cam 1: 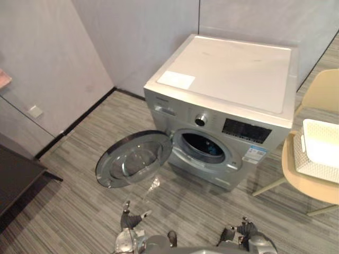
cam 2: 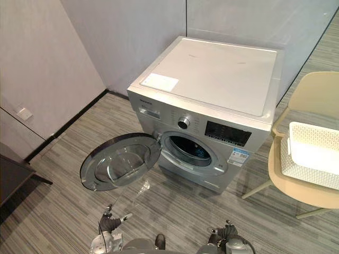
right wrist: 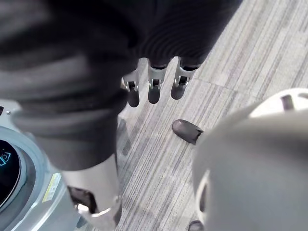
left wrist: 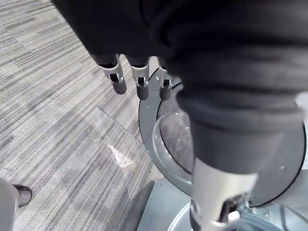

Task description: Pick up the laundry basket with both hands and put the clothes into the washing machine.

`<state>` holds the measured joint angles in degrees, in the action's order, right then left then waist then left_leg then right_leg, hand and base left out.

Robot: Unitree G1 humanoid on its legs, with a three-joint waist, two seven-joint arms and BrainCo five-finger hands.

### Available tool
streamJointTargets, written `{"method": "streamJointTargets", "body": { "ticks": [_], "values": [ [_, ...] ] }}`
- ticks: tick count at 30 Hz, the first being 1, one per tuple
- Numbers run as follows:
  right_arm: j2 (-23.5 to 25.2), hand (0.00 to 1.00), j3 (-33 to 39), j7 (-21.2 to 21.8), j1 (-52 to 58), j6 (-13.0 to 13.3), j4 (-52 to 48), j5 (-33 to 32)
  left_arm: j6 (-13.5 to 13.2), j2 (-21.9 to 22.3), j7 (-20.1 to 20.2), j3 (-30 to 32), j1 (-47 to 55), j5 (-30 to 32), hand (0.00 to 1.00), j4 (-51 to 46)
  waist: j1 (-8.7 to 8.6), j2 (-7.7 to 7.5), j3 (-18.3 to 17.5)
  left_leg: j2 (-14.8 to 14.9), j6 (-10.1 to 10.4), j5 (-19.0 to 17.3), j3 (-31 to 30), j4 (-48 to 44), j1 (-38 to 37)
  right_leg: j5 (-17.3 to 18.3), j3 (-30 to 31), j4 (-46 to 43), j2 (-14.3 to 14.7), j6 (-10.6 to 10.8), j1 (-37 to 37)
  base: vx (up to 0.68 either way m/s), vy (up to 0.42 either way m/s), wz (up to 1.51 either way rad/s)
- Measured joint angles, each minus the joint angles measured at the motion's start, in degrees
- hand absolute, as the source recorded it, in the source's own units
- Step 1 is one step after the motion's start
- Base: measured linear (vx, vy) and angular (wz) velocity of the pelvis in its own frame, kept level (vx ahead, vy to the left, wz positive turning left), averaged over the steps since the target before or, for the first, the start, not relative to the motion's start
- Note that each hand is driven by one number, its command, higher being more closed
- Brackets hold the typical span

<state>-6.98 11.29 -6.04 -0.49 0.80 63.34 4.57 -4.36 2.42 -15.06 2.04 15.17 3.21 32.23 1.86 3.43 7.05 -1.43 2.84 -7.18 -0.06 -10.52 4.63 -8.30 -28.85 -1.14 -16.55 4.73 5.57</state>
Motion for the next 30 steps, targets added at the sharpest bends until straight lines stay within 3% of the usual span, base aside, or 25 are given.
{"method": "streamJointTargets", "body": {
  "ticks": [5, 6, 7, 8, 9, 10, 11, 12, 13, 14, 15, 16, 17, 20, 25, 28, 30],
  "values": [
    [1.05, 0.00, -0.08, -0.11, 1.28, -0.03, -3.67, 0.04, 0.07, -0.91, 0.11, -1.14, -0.59, 1.66, 0.00, 1.73, -1.03, -0.70, 0.31, -0.59, -1.66, -1.03, 1.25, -0.50, 0.32, 2.01, 3.03, -2.00, -0.03, -0.60, 2.57, -0.10, 0.064, -0.31],
    [1.45, 0.00, -0.08, 0.05, 1.18, -0.02, -4.18, 0.00, 0.11, -0.84, 0.09, -1.12, -0.35, 2.06, 0.00, 2.06, -0.90, 0.37, 0.18, 1.44, -2.48, -1.12, 2.99, -0.39, -0.25, 3.21, 3.23, -6.24, 0.91, -2.22, 3.54, -0.07, -0.044, -0.52],
    [2.19, 0.00, -0.39, 0.11, 0.91, 0.00, -4.40, 0.08, 0.17, -1.44, 0.05, -0.87, 0.34, 2.07, 0.00, 2.09, -0.95, -0.70, 0.09, 2.53, -3.19, -0.17, 4.89, -0.46, -0.88, 7.65, 3.40, -18.22, 0.42, -3.31, 5.68, -0.05, -0.079, -0.49],
    [2.50, 0.00, -0.67, 0.22, 0.98, 0.00, -4.38, 0.20, 0.21, -1.83, 0.06, -0.27, 0.46, 2.08, 0.00, 2.09, -0.98, -1.65, 0.15, 2.54, -3.27, -0.11, 5.44, -0.54, -1.38, 10.99, 3.60, -22.22, 0.10, -3.70, 6.10, -0.04, -0.127, -0.39],
    [3.52, 0.00, -0.64, 0.31, 1.47, -0.02, -4.03, 0.49, 0.23, -2.36, 0.03, 0.67, 0.66, 2.05, 0.00, 1.94, -0.86, -3.53, 0.20, 2.10, -2.61, -0.49, 6.49, -0.63, -2.38, 15.11, 3.76, -24.92, -0.41, -3.19, 6.00, 0.00, -0.145, -0.42],
    [3.79, 0.00, -0.56, 0.57, 1.70, -0.02, -3.93, 0.52, 0.49, -2.33, -0.11, 1.81, 0.87, 1.82, 0.00, 1.96, -0.79, -4.69, -0.17, 2.17, -1.88, -0.99, 6.80, -0.88, -2.74, 15.14, 4.11, -24.11, 0.76, -3.10, 5.87, 0.00, -0.117, -0.43],
    [3.77, 0.00, -0.56, 0.69, 1.86, 0.03, -3.83, 0.54, 0.51, -2.11, -0.04, 2.02, 1.07, 1.78, 0.00, 1.99, -0.76, -4.76, -0.42, 2.59, -1.90, -0.95, 6.70, -0.54, -2.58, 14.47, 4.70, -22.74, 1.93, -2.96, 5.91, 0.01, -0.068, -0.64],
    [3.01, 0.00, -0.49, 0.80, 1.23, 0.03, -2.81, 0.57, 0.69, -1.47, -0.03, 2.47, 1.80, 1.34, 0.00, 2.01, 0.65, -1.63, -1.89, 5.23, -2.42, 0.14, 6.90, 0.71, -1.60, 12.96, 5.50, -19.15, 4.98, -3.82, 5.83, 0.00, -0.120, -0.63],
    [2.78, 0.00, -0.24, 0.90, 0.59, -0.10, -1.95, 0.44, 0.65, -0.47, -0.13, 3.27, 1.74, 0.64, 0.00, 1.23, 0.56, -1.81, -2.54, 6.20, -1.19, 0.86, 8.23, 0.56, -0.65, 16.43, 5.06, -27.61, 4.10, -4.95, 7.83, 0.03, -0.178, -0.44],
    [2.61, 0.00, -0.54, 0.83, 0.56, -0.07, -0.95, 0.61, 0.66, -0.92, -0.19, 4.15, 1.56, -0.44, 0.00, -0.18, 0.45, -2.96, -2.55, 4.84, -0.75, 1.15, 8.30, 0.50, -0.37, 21.70, 5.95, -32.71, 2.33, -1.52, 6.02, 0.04, -0.197, -0.07],
    [2.67, 0.00, -0.54, 0.80, 0.29, -0.13, 0.12, 0.71, 0.65, -1.38, -0.10, 4.66, 1.49, -0.85, 0.00, -1.28, 0.62, -3.77, -2.55, 4.11, -0.64, 1.23, 8.30, 0.09, -0.31, 24.10, 7.30, -29.04, 2.22, 0.13, 5.02, 0.06, -0.159, 0.03],
    [1.76, 0.00, -1.16, 0.89, -0.85, -0.48, 1.43, 0.94, 0.76, -0.23, -0.10, 5.21, 0.55, -2.01, 0.00, -1.51, 1.73, -2.70, -3.02, 4.76, -0.29, 1.51, 8.02, -0.79, 0.88, 22.68, 7.39, -24.65, 4.45, -1.68, 4.13, 0.03, -0.118, -0.20],
    [0.61, 0.00, -2.02, 0.76, -1.36, -0.89, 1.70, 1.55, 0.64, 0.97, -0.11, 5.57, 0.75, -3.25, 0.00, -3.07, 2.66, -0.61, -3.58, 6.09, 0.10, 2.74, 7.85, -0.19, 1.95, 20.38, 7.32, -19.98, 6.71, -2.41, 3.29, 0.02, -0.090, -0.22],
    [-1.13, 0.00, -3.14, 0.83, -3.36, -1.20, 3.32, 2.84, 0.06, 0.94, -0.31, 5.91, 0.61, -7.14, 0.00, -7.73, 2.25, 1.23, -2.82, 6.26, 1.21, 7.84, 6.34, 3.06, 2.23, 17.71, 4.86, -14.67, 7.71, -3.10, 1.23, -0.02, -0.076, 0.30],
    [-2.94, 0.00, -3.36, 1.21, -5.11, -1.13, 3.12, 5.24, -0.55, 0.92, -0.85, 10.19, -1.12, -7.64, 0.00, -18.28, 2.28, 2.05, -1.60, 5.17, 1.56, 15.51, 5.27, 6.65, 2.11, 15.49, -1.79, -10.07, 7.23, -4.51, -2.80, -0.08, -0.047, 0.61],
    [-5.49, 0.00, -5.64, 1.35, -6.92, -1.03, 3.04, 6.05, -0.48, 1.07, -1.84, 17.36, 0.10, -7.04, 0.00, -26.80, 2.37, 2.38, -1.03, 5.23, 0.65, 14.15, 5.19, 3.15, 1.67, 15.05, -0.51, -9.41, 5.89, -5.10, -2.94, -0.11, 0.045, -0.05],
    [-6.82, 0.00, -5.65, 1.95, -7.04, -1.07, 2.93, 6.88, -0.48, 1.33, -3.07, 21.59, 0.07, -6.23, 0.00, -31.88, 2.31, 3.01, -1.16, 5.74, 1.29, 13.74, 4.06, 1.93, 0.97, 14.08, 0.50, -8.27, 5.10, -4.05, -2.69, -0.05, 0.115, -0.19]
  ]
}}
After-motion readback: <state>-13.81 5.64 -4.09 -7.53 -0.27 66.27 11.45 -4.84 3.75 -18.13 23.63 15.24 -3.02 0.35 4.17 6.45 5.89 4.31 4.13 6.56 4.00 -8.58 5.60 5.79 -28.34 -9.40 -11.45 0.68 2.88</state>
